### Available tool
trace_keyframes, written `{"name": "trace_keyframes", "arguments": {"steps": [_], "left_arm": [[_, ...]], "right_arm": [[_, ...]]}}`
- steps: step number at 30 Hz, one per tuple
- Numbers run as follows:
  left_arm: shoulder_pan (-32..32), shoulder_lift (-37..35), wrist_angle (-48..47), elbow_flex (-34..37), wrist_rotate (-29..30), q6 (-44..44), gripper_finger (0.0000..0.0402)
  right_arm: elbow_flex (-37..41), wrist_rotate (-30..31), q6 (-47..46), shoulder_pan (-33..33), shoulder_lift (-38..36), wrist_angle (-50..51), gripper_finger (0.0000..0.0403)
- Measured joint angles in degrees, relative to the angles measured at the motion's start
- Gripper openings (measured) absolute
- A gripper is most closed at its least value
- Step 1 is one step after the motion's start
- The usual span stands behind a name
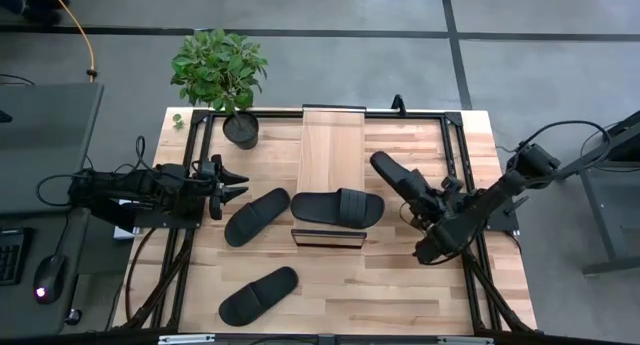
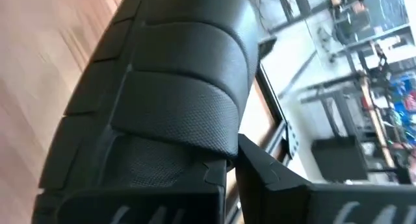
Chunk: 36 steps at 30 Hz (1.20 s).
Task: Pick and place slides into the shelf
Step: Put the black slide on the shelf
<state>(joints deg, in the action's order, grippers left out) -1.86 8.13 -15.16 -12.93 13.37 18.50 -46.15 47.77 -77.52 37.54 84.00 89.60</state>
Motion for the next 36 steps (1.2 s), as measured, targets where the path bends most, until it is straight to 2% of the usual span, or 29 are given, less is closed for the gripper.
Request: {"name": "trace_keyframes", "arguments": {"steps": [7, 13, 20, 26, 32, 36], "left_arm": [[0.0, 0.0, 0.0, 0.0, -0.1, 0.0, 0.0134], [0.0, 0.0, 0.0, 0.0, -0.1, 0.0, 0.0134], [0.0, 0.0, 0.0, 0.0, -0.3, 0.0, 0.0134], [0.0, 0.0, 0.0, 0.0, -0.3, 0.0, 0.0134], [0.0, 0.0, 0.5, 0.0, -1.0, -0.2, 0.0134], [0.0, 0.0, 4.1, 0.0, -4.1, -4.4, 0.0134]], "right_arm": [[-0.3, 1.3, -0.3, 0.0, -4.0, 0.4, 0.0], [-0.3, 2.2, 3.0, -0.5, -8.0, 0.4, 0.0], [-0.3, 5.5, 6.8, -6.1, -11.5, 0.5, 0.0], [-1.5, 5.2, 11.0, -11.0, -13.3, 0.5, 0.0], [-3.6, 6.3, 13.9, -12.5, -15.7, 0.5, 0.0], [-6.3, 9.4, 16.5, -12.5, -16.3, 0.4, 0.0]]}}
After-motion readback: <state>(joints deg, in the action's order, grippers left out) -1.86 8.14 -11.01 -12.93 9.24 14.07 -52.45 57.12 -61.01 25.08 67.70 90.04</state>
